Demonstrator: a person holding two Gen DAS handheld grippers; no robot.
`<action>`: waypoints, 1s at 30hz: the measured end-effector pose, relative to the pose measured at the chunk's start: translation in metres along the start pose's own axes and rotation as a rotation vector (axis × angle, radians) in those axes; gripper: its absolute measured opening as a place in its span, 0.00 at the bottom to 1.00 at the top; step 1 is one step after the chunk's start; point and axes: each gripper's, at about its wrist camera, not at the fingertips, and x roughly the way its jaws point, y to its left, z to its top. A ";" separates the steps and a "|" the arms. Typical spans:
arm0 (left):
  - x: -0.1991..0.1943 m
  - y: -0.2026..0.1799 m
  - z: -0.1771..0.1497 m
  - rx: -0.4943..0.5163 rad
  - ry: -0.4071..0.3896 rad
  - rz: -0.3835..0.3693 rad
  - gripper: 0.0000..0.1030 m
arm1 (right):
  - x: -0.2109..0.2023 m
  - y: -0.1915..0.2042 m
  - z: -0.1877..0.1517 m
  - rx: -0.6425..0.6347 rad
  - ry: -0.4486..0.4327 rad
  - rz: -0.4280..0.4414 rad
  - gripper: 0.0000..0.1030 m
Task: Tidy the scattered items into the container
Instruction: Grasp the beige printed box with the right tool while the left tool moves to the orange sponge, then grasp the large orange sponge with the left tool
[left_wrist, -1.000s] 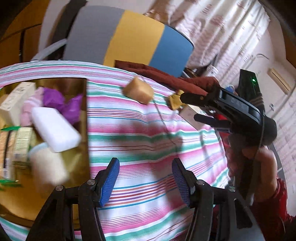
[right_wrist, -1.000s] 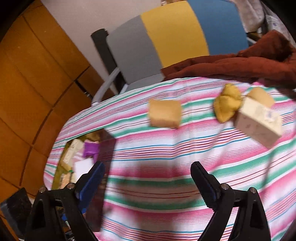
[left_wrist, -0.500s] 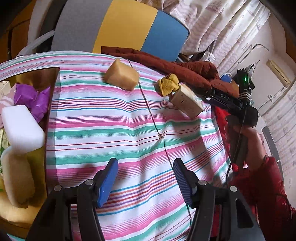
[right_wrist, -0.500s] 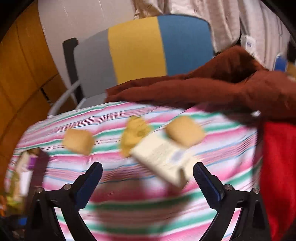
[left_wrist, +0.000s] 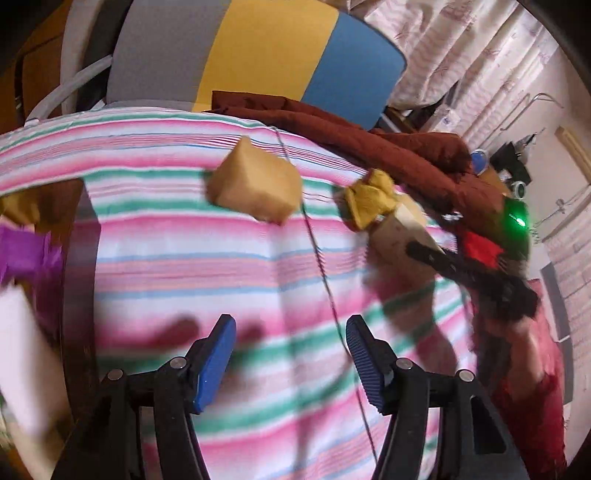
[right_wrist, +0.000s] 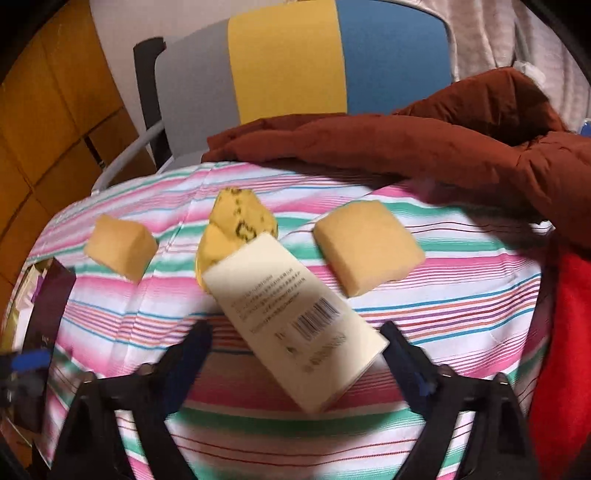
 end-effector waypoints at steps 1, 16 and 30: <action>0.004 0.002 0.006 -0.002 0.002 0.014 0.61 | 0.002 -0.001 0.000 0.005 0.016 0.008 0.67; 0.058 -0.003 0.082 0.068 -0.019 0.227 0.82 | 0.013 0.002 -0.004 0.058 0.086 0.079 0.53; 0.100 -0.025 0.087 0.257 -0.048 0.403 0.73 | 0.013 0.005 -0.004 0.065 0.076 0.087 0.52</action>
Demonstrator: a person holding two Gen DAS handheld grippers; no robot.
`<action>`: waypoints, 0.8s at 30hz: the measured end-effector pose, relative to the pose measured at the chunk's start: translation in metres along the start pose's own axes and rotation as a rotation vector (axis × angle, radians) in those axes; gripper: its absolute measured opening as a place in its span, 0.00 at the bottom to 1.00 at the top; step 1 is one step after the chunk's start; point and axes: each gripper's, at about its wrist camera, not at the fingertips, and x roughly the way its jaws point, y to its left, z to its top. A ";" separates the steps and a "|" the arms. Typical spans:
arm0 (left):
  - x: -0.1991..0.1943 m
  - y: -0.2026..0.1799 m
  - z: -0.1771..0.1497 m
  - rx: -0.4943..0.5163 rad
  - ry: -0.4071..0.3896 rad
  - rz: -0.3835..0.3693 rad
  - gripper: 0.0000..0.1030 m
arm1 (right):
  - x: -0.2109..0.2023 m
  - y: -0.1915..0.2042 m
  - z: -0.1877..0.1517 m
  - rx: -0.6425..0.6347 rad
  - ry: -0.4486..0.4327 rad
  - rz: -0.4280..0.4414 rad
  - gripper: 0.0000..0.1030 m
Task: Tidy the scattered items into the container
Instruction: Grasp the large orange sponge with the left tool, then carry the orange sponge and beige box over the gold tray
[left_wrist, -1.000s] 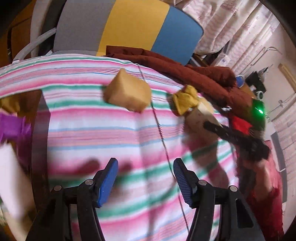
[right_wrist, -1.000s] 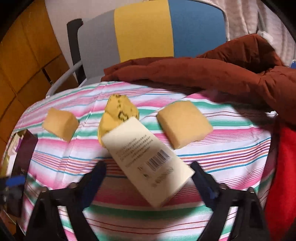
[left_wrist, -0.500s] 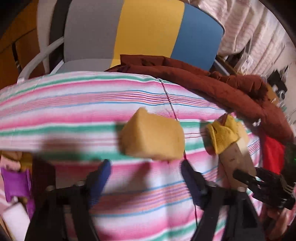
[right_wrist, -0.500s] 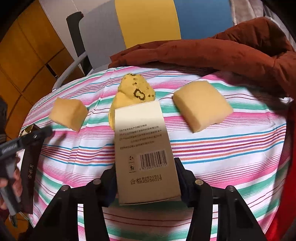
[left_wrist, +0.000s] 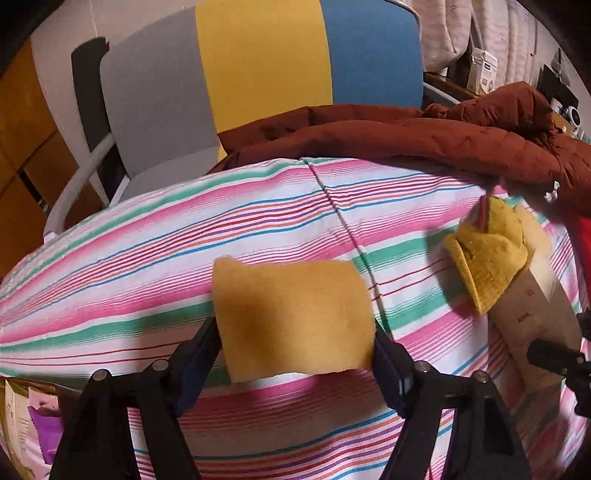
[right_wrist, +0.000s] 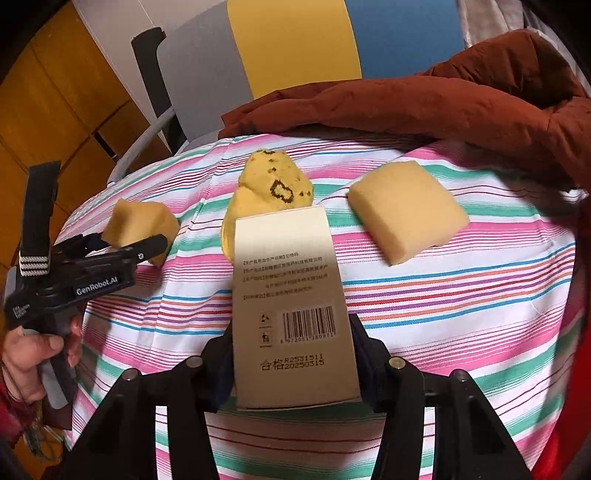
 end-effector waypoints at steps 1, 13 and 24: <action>0.000 -0.001 -0.002 0.002 -0.008 -0.002 0.71 | 0.000 0.000 0.000 -0.001 -0.003 -0.002 0.52; -0.031 -0.002 -0.069 -0.081 -0.126 -0.048 0.59 | -0.009 -0.004 0.003 0.031 -0.057 -0.003 0.50; -0.064 0.001 -0.119 -0.088 -0.141 -0.091 0.59 | -0.026 -0.011 0.005 0.071 -0.139 -0.042 0.50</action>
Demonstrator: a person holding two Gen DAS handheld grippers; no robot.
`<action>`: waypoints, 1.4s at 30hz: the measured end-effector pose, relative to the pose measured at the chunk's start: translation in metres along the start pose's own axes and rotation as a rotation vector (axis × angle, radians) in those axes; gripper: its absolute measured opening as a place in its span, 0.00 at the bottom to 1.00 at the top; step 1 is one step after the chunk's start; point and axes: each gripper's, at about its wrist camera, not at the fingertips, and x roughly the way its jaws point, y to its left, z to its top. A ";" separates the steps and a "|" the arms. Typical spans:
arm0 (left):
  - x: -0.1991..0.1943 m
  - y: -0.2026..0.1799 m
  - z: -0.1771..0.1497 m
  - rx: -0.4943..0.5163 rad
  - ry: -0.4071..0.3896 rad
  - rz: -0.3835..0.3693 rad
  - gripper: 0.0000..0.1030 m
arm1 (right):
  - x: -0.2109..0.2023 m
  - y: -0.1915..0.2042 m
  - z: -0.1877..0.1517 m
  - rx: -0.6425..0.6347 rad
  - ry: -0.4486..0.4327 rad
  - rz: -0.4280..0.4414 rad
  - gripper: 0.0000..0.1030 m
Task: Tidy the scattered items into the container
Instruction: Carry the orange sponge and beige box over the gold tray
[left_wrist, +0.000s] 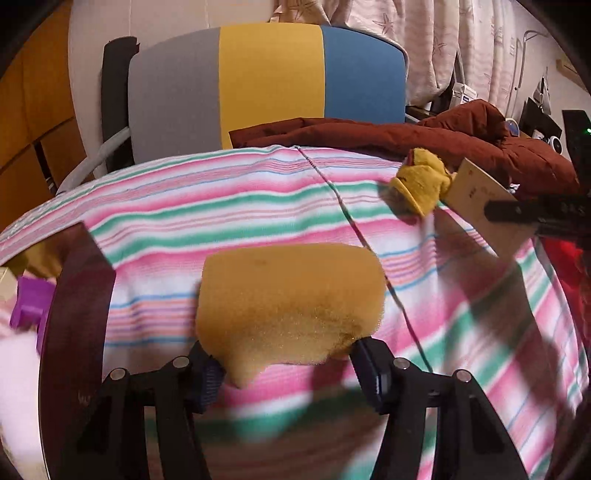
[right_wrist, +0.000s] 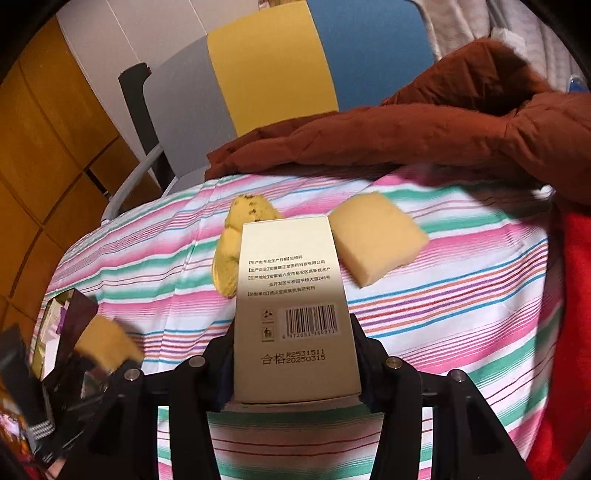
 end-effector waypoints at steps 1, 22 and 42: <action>0.000 0.001 -0.002 0.002 0.001 -0.004 0.59 | -0.002 0.001 0.000 -0.001 -0.011 -0.003 0.50; -0.099 0.019 -0.016 -0.024 -0.106 -0.155 0.58 | -0.049 0.080 -0.027 -0.116 -0.027 0.039 0.50; -0.169 0.168 -0.077 -0.199 -0.141 -0.009 0.59 | -0.038 0.279 -0.085 -0.202 0.094 0.390 0.50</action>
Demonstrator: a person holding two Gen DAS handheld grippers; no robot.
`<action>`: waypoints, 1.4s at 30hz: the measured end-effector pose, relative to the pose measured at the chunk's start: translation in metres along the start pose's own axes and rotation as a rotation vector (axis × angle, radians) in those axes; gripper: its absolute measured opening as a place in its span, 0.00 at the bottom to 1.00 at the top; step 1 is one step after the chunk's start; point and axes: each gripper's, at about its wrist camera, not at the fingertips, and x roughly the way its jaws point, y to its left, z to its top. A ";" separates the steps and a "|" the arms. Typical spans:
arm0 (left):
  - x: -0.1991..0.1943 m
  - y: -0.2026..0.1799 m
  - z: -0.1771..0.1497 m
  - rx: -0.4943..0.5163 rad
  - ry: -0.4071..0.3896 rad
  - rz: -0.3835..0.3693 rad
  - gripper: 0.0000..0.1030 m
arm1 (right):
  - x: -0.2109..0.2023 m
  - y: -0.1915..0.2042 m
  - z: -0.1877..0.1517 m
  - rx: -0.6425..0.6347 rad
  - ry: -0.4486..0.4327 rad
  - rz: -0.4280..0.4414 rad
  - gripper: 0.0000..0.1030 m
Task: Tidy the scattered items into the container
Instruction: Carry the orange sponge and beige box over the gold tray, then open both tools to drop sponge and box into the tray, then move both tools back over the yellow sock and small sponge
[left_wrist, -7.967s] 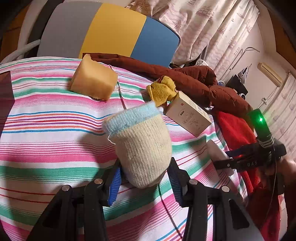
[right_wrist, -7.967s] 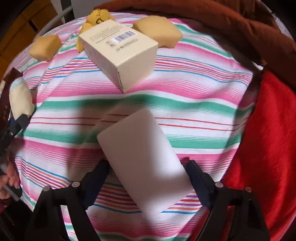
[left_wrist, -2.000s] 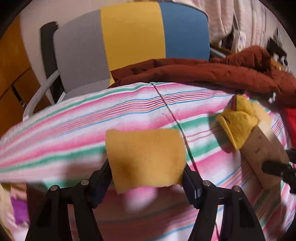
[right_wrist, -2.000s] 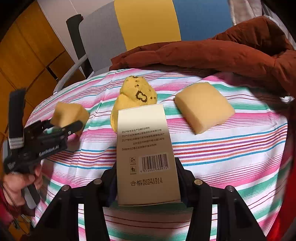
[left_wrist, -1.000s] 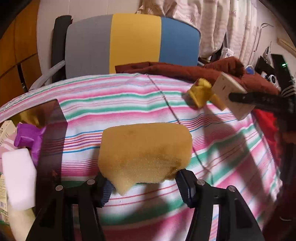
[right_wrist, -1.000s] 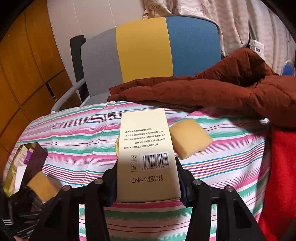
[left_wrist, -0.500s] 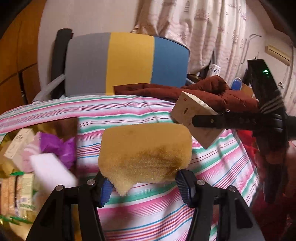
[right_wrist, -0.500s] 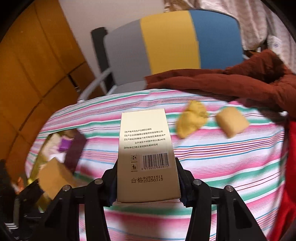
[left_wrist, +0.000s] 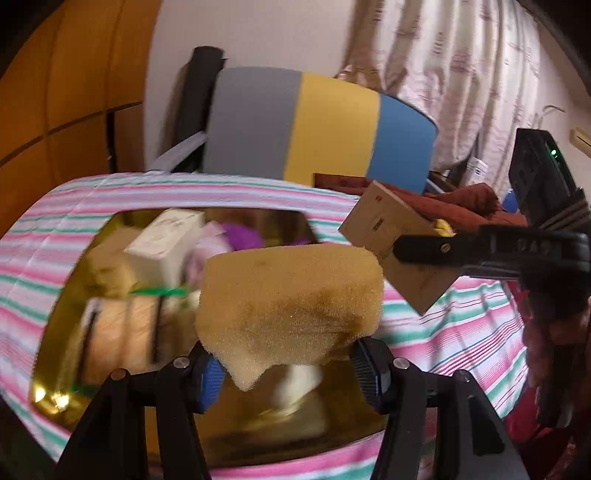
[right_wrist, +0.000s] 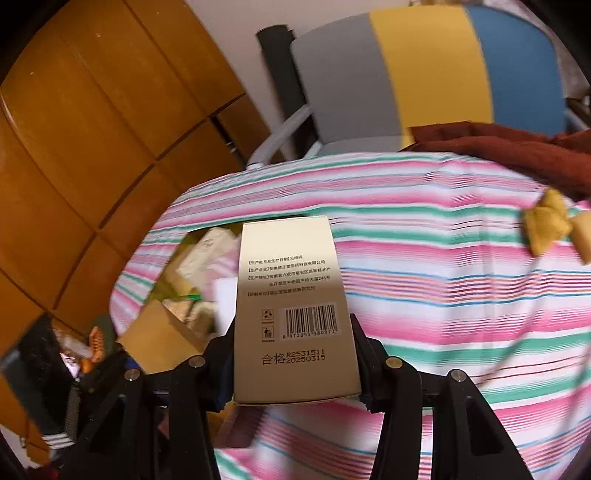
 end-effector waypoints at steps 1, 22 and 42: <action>-0.004 0.011 -0.003 -0.004 0.002 0.021 0.59 | 0.004 0.006 -0.001 -0.004 0.006 0.011 0.50; 0.021 0.138 -0.005 -0.280 0.147 0.107 0.67 | 0.081 0.117 -0.047 -0.258 0.203 0.082 0.52; -0.027 0.148 -0.001 -0.461 -0.043 0.130 0.74 | 0.076 0.120 -0.041 -0.281 0.141 0.072 0.56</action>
